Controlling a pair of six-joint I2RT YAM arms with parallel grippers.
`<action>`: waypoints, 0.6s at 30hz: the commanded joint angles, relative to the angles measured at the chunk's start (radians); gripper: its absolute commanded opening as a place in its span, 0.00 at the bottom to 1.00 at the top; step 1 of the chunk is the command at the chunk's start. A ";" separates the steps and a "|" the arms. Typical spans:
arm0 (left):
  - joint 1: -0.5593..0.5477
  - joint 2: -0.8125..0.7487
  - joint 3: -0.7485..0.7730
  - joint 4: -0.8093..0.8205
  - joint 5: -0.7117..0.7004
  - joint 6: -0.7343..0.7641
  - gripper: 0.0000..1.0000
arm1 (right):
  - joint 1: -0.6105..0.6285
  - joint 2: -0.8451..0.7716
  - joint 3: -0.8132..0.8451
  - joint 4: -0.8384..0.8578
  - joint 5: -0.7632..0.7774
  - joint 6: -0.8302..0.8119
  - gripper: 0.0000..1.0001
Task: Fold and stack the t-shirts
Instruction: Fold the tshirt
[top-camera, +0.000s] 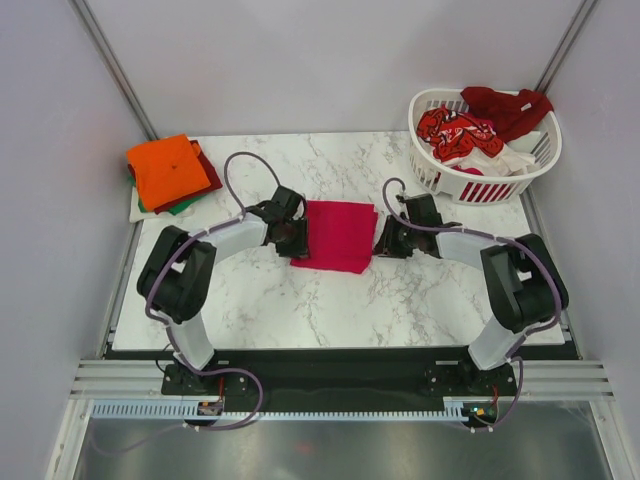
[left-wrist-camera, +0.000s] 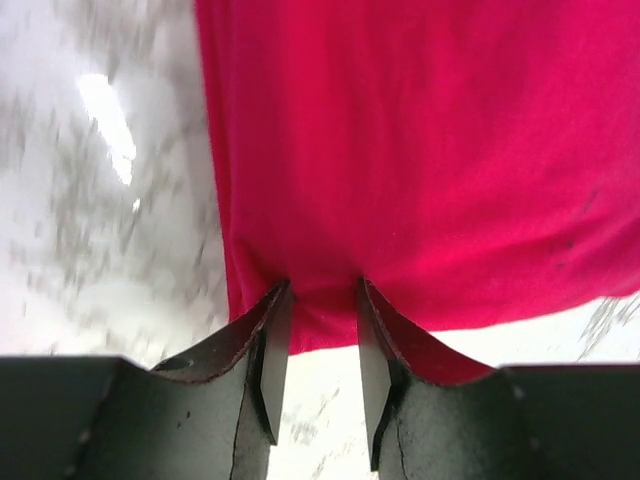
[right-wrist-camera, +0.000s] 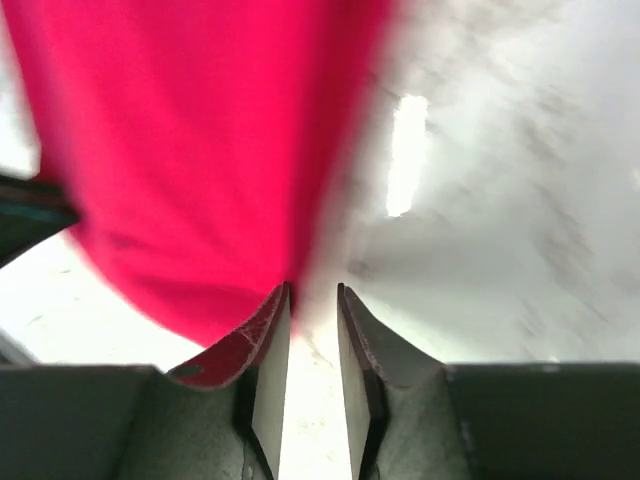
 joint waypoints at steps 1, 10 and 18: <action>0.005 -0.112 -0.088 -0.152 -0.049 -0.018 0.41 | -0.010 -0.122 0.051 -0.303 0.263 -0.087 0.34; 0.000 -0.150 0.267 -0.294 -0.095 0.039 0.43 | -0.005 -0.131 0.315 -0.368 0.201 -0.095 0.42; 0.061 0.094 0.468 -0.295 -0.033 0.108 0.40 | 0.069 0.156 0.548 -0.287 0.004 -0.089 0.25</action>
